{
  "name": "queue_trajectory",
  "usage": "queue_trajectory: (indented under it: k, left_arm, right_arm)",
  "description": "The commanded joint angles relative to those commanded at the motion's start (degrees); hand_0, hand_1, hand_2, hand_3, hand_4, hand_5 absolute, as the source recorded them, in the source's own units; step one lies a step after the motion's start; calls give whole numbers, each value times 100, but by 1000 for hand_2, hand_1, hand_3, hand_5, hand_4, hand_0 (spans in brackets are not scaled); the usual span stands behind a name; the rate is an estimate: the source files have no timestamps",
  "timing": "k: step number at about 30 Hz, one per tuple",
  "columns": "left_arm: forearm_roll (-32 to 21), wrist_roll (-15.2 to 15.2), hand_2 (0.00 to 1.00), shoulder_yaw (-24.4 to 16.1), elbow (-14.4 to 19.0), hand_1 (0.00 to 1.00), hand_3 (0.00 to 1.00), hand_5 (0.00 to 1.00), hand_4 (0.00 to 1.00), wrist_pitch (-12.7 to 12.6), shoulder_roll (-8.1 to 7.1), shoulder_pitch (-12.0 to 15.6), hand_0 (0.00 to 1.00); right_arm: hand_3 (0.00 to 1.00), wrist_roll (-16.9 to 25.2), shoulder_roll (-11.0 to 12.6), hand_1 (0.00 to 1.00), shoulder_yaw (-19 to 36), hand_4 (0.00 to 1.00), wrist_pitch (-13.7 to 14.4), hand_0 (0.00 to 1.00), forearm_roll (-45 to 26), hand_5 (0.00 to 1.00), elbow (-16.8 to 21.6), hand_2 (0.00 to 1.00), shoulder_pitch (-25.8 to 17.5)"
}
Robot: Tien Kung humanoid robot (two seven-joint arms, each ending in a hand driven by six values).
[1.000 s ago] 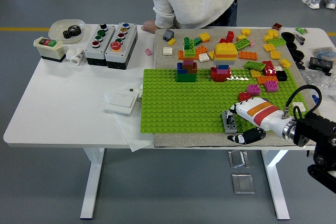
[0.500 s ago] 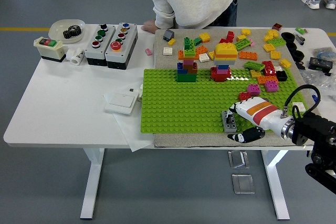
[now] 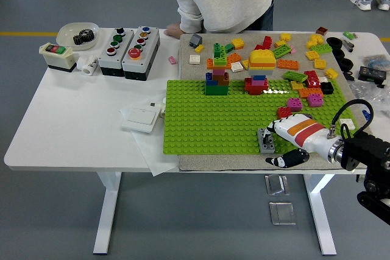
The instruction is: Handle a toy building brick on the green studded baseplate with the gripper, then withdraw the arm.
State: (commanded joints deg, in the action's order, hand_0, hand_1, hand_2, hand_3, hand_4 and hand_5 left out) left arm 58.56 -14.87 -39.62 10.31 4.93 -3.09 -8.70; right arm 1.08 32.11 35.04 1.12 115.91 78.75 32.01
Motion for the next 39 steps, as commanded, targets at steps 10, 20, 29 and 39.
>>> queue_trajectory:
  k: [10,20,29,39]
  left_arm:
    - [-10,4,605,1,0,712,540,555,533,2,-3,-8,787]
    - [-63,12,605,47,0,711,541,555,532,5,-7,-13,787]
    - [-63,1,605,40,0,712,540,554,533,5,-11,-13,787]
    - [-53,-2,606,26,0,712,540,553,533,5,-9,-10,788]
  right_arm:
    - [594,-11,99,669,185,813,20,676,42,446,355,715,7]
    - [693,-231,-135,687,392,825,363,722,65,436,-331,736,170]
    - [836,-679,-371,728,481,860,471,762,144,421,-1120,772,411]
    - [828,-705,-361,730,538,867,352,758,241,411,-1476,770,443]
